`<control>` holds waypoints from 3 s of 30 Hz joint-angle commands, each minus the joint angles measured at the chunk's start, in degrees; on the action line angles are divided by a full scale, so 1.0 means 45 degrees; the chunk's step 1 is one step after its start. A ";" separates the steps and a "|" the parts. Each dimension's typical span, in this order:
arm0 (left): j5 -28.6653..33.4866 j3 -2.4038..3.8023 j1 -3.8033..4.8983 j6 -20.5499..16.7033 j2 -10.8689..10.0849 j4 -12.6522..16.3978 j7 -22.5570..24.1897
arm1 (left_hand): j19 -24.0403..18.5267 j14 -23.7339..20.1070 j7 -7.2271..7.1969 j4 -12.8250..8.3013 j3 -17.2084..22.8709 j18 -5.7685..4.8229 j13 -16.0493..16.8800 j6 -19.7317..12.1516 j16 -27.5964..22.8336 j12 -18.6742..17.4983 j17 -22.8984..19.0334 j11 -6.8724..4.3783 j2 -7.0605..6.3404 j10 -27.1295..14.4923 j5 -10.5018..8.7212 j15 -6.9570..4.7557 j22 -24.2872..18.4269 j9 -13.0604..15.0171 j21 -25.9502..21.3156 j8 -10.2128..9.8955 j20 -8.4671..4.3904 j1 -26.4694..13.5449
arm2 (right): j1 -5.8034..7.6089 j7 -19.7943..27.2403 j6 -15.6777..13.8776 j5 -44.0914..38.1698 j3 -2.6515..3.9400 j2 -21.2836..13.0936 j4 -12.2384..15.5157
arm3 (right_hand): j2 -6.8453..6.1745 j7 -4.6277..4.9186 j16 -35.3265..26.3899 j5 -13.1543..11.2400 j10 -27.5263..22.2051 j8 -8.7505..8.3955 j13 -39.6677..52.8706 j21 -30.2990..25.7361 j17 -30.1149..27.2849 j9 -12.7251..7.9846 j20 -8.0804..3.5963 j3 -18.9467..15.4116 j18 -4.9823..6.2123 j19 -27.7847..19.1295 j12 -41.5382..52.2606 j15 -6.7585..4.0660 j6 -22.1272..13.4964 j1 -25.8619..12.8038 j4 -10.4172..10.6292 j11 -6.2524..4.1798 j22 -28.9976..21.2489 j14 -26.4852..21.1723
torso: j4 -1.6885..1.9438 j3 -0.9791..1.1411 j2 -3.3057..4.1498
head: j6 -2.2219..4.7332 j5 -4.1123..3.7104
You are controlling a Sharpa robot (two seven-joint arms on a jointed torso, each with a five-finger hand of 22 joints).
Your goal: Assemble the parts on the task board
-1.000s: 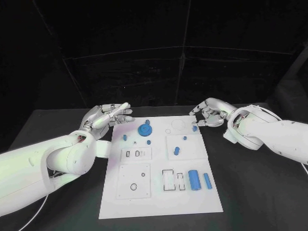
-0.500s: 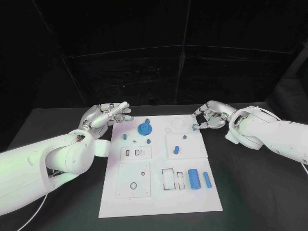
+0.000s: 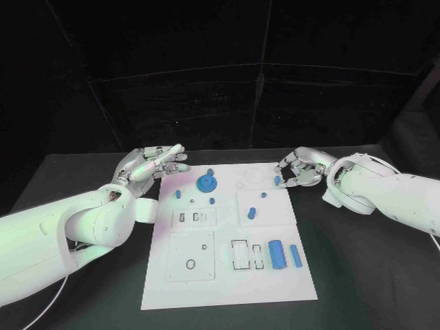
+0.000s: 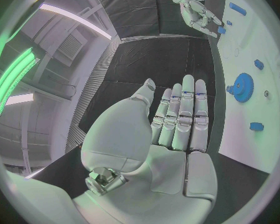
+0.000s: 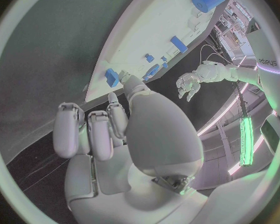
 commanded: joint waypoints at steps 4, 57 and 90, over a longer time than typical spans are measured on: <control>-0.0015 0.0009 0.0020 0.0161 0.0001 -0.0003 0.0064 | 0.0064 0.0084 -0.0002 -0.0092 0.0002 0.0092 0.0014 0.0101 -0.0069 -0.0051 0.0011 -0.0014 0.0004 0.0097 -0.0033 -0.0009 -0.0011 0.0004 -0.0048 -0.0056 0.0010 -0.0018 | -0.0057 -0.0002 0.0320 -0.0159 0.0005 0.0068 -0.0082 | 0.0164 -0.0030 -0.0048 -0.0076 -0.0019 0.0149 0.0040 -0.0032 0.0896 0.0030 -0.0022 -0.0006 -0.0172 -0.0029 0.0005 -0.0050 0.0188 -0.0079 -0.0127 -0.0064 0.0017 0.0835 | 0.0002 0.0005 0.0000 | -0.0021 0.0023; -0.0015 0.0008 0.0022 0.0149 -0.0048 0.0000 -0.0042 | 0.0078 0.0089 0.0018 -0.0107 0.0005 0.0087 0.0004 0.0083 -0.0103 -0.0094 0.0020 0.0001 0.0001 0.0082 -0.0033 -0.0002 -0.0026 -0.0005 -0.0069 -0.0091 0.0008 -0.0019 | -0.0064 -0.1276 -0.1723 -0.0281 0.0031 -0.0037 0.1843 | 0.1315 -0.0556 -0.0011 -0.1593 0.0117 0.0767 0.0090 0.0079 0.1085 -0.0021 -0.0423 0.2075 -0.0244 0.0218 -0.0033 -0.0464 0.2130 -0.0909 -0.0659 -0.0536 0.0367 0.0888 | -0.0018 -0.0048 -0.0054 | -0.0116 0.0073; -0.0015 0.0007 0.0236 0.0124 0.0033 -0.0116 -0.0104 | 0.0085 0.0088 0.0037 -0.0113 -0.0008 0.0082 -0.0004 0.0062 -0.0135 -0.0134 0.0027 0.0019 -0.0020 0.0061 -0.0034 0.0008 -0.0041 -0.0013 -0.0090 -0.0124 0.0010 -0.0038 | -0.0096 -0.4240 -0.0966 -0.2124 0.0007 0.3846 0.3002 | 0.1131 -0.0579 -0.0088 -0.1526 0.0115 0.0644 0.0014 0.0058 0.0948 -0.0026 -0.0442 0.2438 -0.0242 0.0222 -0.0159 -0.0488 0.2118 -0.1309 -0.0530 -0.0560 0.0359 0.0860 | 0.0066 -0.0179 -0.0241 | -0.0664 0.1008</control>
